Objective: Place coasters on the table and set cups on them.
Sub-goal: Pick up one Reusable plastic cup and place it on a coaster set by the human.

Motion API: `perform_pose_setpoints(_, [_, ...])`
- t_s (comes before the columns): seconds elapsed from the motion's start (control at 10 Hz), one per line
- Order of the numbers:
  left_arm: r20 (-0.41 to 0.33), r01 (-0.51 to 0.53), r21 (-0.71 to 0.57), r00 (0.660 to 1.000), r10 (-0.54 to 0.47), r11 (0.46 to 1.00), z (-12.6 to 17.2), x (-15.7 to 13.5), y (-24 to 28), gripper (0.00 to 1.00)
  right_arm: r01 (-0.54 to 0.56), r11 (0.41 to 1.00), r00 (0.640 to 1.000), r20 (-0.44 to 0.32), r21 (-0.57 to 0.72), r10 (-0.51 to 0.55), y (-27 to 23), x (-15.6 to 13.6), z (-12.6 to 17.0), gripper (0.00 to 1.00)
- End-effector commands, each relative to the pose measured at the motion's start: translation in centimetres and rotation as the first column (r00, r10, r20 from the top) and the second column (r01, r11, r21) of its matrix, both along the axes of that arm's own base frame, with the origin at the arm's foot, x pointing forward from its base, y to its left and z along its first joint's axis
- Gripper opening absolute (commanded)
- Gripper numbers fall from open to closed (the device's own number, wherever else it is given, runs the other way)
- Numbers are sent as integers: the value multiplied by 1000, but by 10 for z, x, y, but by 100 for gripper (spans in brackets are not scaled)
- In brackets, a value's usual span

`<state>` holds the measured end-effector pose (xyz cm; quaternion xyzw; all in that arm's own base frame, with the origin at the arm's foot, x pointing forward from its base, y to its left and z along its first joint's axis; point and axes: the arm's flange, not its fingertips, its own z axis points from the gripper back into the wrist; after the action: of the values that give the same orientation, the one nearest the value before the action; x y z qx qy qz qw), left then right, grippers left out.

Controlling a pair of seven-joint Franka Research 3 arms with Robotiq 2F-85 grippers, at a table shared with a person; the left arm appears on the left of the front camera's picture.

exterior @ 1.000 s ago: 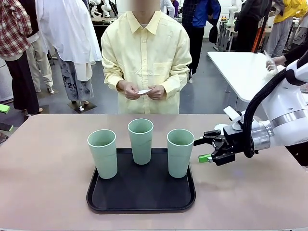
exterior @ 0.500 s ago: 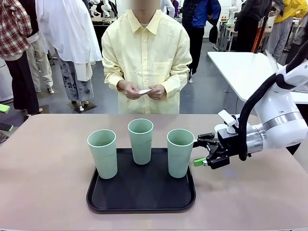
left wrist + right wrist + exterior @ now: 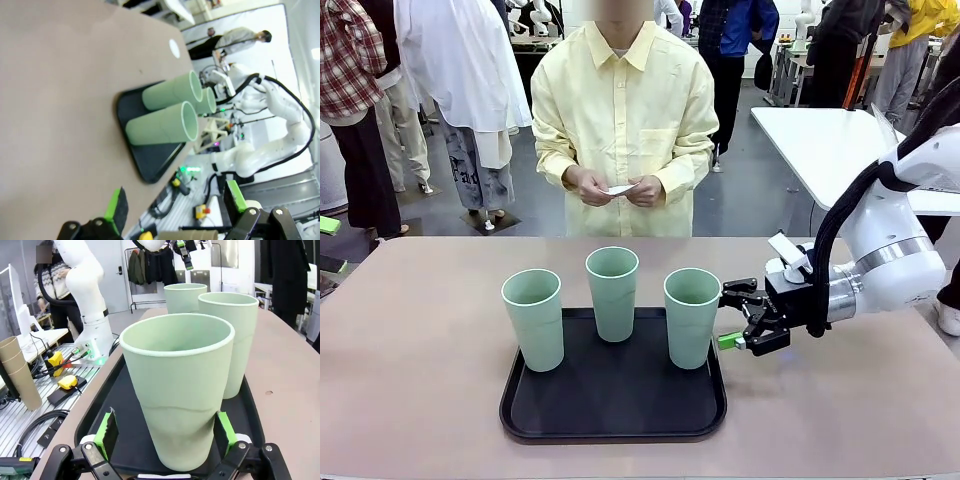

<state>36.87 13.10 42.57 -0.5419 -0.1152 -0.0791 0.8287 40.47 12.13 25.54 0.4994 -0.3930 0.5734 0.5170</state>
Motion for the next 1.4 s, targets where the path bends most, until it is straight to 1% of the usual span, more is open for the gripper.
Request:
perform_pose_setpoints(0.0, [19,3,-17,1000,-3,1000,1,0,1,100,-6,999,999,32,37,5,14,7,-14,100])
perform_pose_setpoints(0.4, [19,3,-17,1000,-3,1000,1,0,1,100,4,1000,1000,21,6,-4,25,14,-27,100])
perform_pose_setpoints(0.6, [19,3,-17,1000,-3,1000,1,0,1,100,11,1000,1000,28,-6,-10,30,15,-31,100])
perform_pose_setpoints(1.1, [19,3,-17,1000,-3,1000,1,0,1,100,43,999,998,48,-4,-43,40,21,-36,100])
perform_pose_setpoints(1.3, [19,3,-17,1000,-3,1000,1,0,1,100,43,999,998,37,-7,-43,46,21,-37,100])
